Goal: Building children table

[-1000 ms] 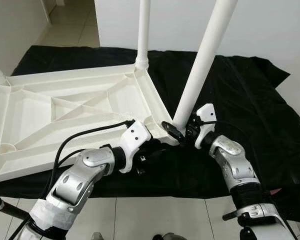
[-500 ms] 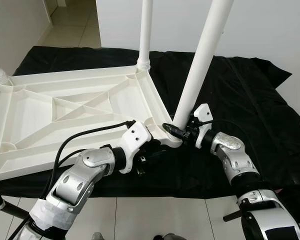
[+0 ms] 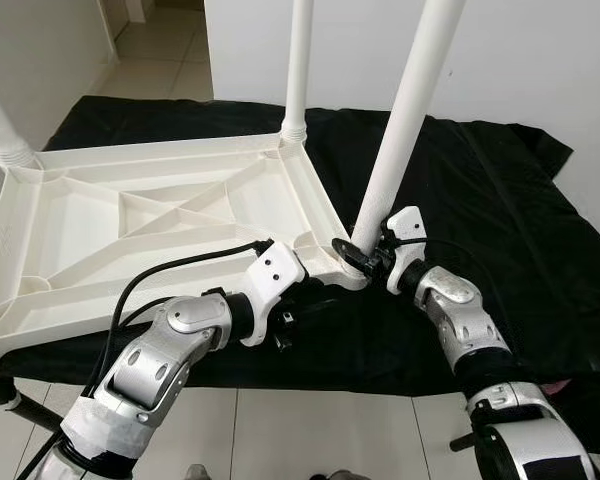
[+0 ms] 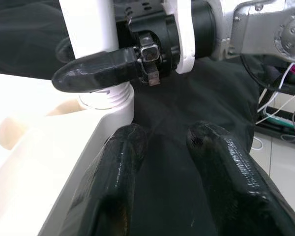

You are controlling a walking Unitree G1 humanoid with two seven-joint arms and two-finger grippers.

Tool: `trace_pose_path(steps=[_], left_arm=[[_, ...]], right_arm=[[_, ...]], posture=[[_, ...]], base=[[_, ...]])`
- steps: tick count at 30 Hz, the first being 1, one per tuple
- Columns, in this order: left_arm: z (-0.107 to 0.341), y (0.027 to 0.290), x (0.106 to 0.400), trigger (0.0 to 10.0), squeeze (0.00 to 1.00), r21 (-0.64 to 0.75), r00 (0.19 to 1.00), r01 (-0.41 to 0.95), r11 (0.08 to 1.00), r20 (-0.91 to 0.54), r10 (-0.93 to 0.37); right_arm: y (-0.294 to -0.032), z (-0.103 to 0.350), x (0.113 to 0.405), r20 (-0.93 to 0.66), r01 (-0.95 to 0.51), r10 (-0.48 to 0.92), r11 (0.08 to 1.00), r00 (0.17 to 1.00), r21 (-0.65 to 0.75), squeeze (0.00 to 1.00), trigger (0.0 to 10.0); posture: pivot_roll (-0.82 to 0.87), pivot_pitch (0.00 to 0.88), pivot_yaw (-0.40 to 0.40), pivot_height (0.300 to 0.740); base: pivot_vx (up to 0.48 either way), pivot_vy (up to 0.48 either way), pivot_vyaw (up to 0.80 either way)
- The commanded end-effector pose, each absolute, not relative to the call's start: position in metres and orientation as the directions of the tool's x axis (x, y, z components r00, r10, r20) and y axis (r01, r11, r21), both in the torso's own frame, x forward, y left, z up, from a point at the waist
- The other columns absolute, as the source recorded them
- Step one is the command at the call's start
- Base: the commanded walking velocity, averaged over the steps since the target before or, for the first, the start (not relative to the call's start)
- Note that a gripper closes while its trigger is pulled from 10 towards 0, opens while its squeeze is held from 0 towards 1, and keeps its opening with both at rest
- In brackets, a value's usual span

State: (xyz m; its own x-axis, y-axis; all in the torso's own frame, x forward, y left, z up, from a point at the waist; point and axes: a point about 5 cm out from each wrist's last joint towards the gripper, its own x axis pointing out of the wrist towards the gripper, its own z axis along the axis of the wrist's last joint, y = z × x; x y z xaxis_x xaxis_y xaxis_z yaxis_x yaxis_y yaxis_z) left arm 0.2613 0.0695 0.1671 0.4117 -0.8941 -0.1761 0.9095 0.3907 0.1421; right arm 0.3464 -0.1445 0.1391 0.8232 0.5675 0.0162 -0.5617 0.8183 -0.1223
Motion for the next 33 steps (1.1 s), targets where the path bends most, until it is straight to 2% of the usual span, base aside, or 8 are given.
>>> trace_pose_path(steps=[1, 25, 26, 27, 28, 31, 32, 33], left_arm=[[0.167, 0.069, 0.264, 10.0, 0.00, 0.146, 0.406, 0.911, 0.385, -0.174, -0.897], [0.167, 0.069, 0.270, 10.0, 0.00, 0.162, 0.437, 0.896, 0.413, -0.157, -0.886], [0.167, 0.069, 0.270, 10.0, 0.00, 0.161, 0.434, 0.897, 0.410, -0.160, -0.887], [0.167, 0.069, 0.270, 10.0, 0.00, 0.161, 0.434, 0.897, 0.410, -0.160, -0.887], [0.166, 0.070, 0.269, 10.0, 0.00, 0.161, 0.433, 0.898, 0.409, -0.161, -0.887], [0.166, 0.070, 0.268, 10.0, 0.00, 0.161, 0.431, 0.899, 0.407, -0.163, -0.887], [0.166, 0.071, 0.269, 10.0, 0.00, 0.163, 0.430, 0.900, 0.405, -0.165, -0.888], [0.166, 0.071, 0.269, 10.0, 0.00, 0.163, 0.430, 0.900, 0.405, -0.165, -0.888]], right_arm=[[-0.149, 0.130, 0.342, -0.011, -0.484, 0.486, 0.868, 0.874, -0.110, 0.00, 10.0], [-0.101, 0.131, 0.314, 0.036, -0.099, 0.098, 0.995, 0.995, 0.029, 0.00, 10.0], [-0.104, 0.132, 0.314, 0.041, -0.103, 0.102, 0.994, 0.994, 0.032, 0.38, 10.0], [-0.104, 0.132, 0.314, 0.041, -0.103, 0.102, 0.994, 0.994, 0.032, 0.38, 10.0], [-0.110, 0.134, 0.315, 0.050, -0.107, 0.105, 0.994, 0.993, 0.033, 1.00, 10.0], [-0.121, 0.138, 0.317, 0.068, -0.147, 0.146, 0.989, 0.987, 0.023, 1.00, 10.0], [-0.124, 0.141, 0.320, 0.063, -0.239, 0.238, 0.971, 0.969, 0.005, 0.00, 10.0], [-0.124, 0.141, 0.320, 0.063, -0.239, 0.238, 0.971, 0.969, 0.005, 0.00, 10.0]], posture=[[0.00, 0.032, -0.051, 0.740], [0.00, 0.031, -0.059, 0.740], [0.01, 0.030, -0.060, 0.740], [0.01, 0.030, -0.060, 0.740], [0.01, 0.029, -0.060, 0.740], [0.01, 0.023, -0.056, 0.740], [0.01, 0.020, -0.054, 0.740], [0.01, 0.020, -0.054, 0.740]], base=[[0.000, 0.000, 0.00], [0.000, 0.000, 0.00], [0.000, 0.000, 0.00], [0.000, 0.000, 0.00], [0.000, 0.000, 0.00], [0.000, 0.000, 0.00], [0.000, 0.000, 0.00], [0.000, 0.000, 0.00]])
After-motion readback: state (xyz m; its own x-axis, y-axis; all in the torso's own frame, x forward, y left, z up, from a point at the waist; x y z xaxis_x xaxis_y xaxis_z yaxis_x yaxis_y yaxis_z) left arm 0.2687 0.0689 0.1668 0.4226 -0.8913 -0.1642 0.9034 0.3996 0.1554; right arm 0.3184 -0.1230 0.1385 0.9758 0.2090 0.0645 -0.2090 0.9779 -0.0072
